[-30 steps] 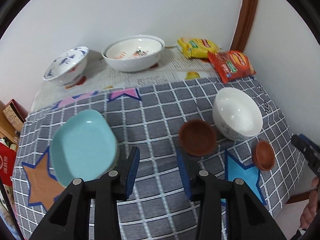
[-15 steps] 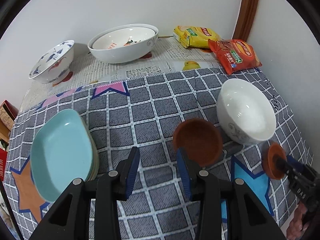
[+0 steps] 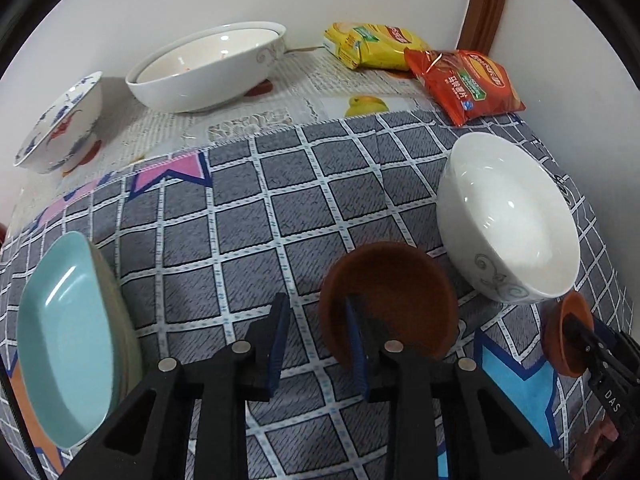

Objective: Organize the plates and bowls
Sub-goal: 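Grasp a small brown bowl with the left gripper while the right gripper grasps another, then lift both small brown bowls and carry them toward the plain white bowl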

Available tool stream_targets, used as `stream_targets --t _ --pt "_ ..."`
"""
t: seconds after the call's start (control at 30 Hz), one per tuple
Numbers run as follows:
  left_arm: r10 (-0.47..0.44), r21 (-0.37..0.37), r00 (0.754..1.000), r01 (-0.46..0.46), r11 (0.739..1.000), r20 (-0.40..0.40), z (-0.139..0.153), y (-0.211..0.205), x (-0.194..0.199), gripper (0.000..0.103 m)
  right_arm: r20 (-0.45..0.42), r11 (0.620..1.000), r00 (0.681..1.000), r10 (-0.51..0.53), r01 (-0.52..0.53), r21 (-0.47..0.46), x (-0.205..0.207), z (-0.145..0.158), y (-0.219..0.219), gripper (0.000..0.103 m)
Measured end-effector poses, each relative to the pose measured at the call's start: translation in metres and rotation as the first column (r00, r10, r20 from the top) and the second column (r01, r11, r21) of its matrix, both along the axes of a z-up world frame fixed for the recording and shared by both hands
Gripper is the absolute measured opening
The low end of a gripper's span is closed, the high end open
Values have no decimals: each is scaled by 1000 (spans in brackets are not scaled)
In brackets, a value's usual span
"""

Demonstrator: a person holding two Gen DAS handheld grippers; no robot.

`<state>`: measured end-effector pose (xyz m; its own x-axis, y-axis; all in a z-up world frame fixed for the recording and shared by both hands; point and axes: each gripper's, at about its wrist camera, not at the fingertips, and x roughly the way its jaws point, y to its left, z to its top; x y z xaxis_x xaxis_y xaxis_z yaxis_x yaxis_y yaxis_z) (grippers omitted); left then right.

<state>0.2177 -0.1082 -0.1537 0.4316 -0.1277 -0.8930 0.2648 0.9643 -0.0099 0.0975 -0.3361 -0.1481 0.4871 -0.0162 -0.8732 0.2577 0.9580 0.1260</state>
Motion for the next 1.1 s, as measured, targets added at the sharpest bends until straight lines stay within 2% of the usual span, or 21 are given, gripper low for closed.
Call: stream_targets --t 0.23,0.4,0.8,1.1 --pt "-30 -31 1000 30 999 -7 -4 -4 6 15 21 1000 1000 -19 18 24 6 -1 -2 29" --pt "-34 -36 999 34 999 1 -4 -6 7 15 21 999 1000 -7 5 54 9 -1 0 15" --pt "-44 -76 999 46 996 26 12 -5 -1 8 25 999 999 -25 23 47 6 9 5 9" --pt "-28 -111 997 35 993 66 43 8 -16 8 73 1000 997 -25 25 -4 -7 48 16 9"
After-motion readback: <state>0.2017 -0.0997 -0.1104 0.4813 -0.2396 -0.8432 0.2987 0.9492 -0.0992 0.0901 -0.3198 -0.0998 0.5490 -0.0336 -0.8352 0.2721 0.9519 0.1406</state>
